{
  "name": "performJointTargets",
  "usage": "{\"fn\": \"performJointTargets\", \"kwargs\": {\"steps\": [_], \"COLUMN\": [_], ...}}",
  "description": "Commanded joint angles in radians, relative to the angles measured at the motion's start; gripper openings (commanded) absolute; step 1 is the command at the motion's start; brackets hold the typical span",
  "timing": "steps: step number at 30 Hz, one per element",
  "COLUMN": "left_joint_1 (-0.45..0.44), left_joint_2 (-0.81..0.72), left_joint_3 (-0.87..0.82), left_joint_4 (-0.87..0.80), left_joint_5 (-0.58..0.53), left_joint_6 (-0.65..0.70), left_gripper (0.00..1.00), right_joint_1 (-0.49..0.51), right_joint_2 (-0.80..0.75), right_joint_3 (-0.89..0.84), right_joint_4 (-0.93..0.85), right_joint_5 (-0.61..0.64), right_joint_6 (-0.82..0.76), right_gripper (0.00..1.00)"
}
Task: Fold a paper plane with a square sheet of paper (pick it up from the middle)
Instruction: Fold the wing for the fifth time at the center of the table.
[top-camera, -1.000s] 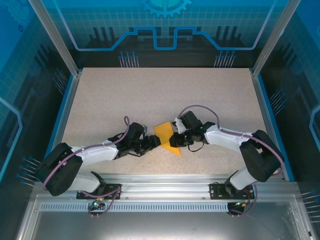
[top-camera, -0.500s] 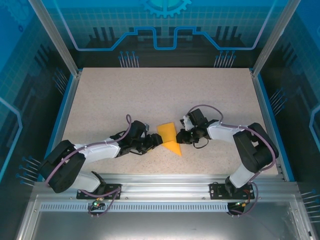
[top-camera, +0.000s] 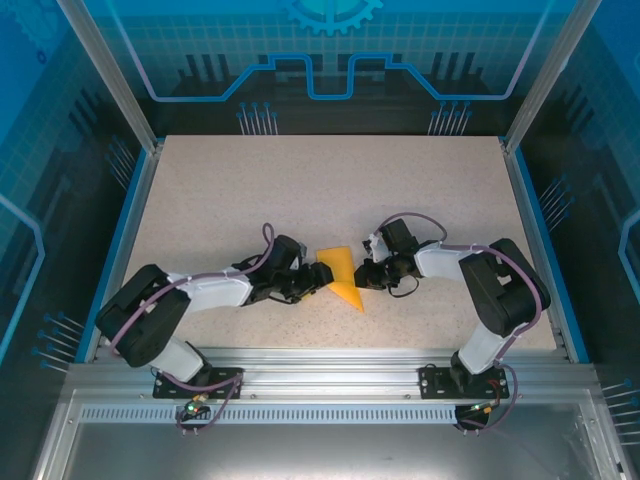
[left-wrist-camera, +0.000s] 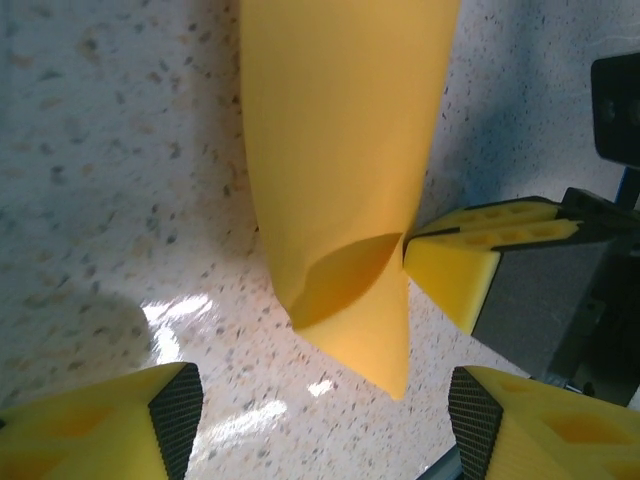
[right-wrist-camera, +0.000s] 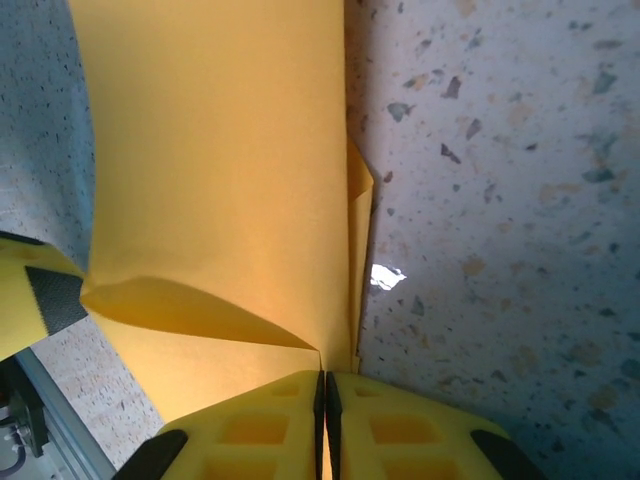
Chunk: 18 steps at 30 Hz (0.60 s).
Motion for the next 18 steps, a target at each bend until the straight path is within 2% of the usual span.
{"fn": "performJointTargets", "kwargs": {"steps": [1, 6, 13, 18], "left_joint_1": [0.000, -0.005, -0.012, -0.012], "left_joint_2": [0.056, 0.125, 0.187, 0.193], "left_joint_3": [0.047, 0.081, 0.116, 0.126], "left_joint_4": [0.060, 0.103, 0.149, 0.124], "left_joint_5": [0.034, 0.043, 0.077, 0.077], "left_joint_6": [-0.006, -0.024, -0.030, -0.019], "left_gripper": [0.70, 0.66, 0.40, 0.26], "right_joint_1": [-0.024, -0.038, -0.050, -0.058], "right_joint_2": [0.027, 0.022, 0.020, 0.016], "right_joint_3": [-0.026, -0.031, -0.034, -0.027], "right_joint_4": [0.003, 0.001, -0.003, -0.012], "right_joint_5": [0.004, -0.005, -0.008, -0.007], "right_joint_6": [-0.020, -0.026, -0.038, -0.041], "right_gripper": [0.13, 0.13, 0.14, 0.15]}}
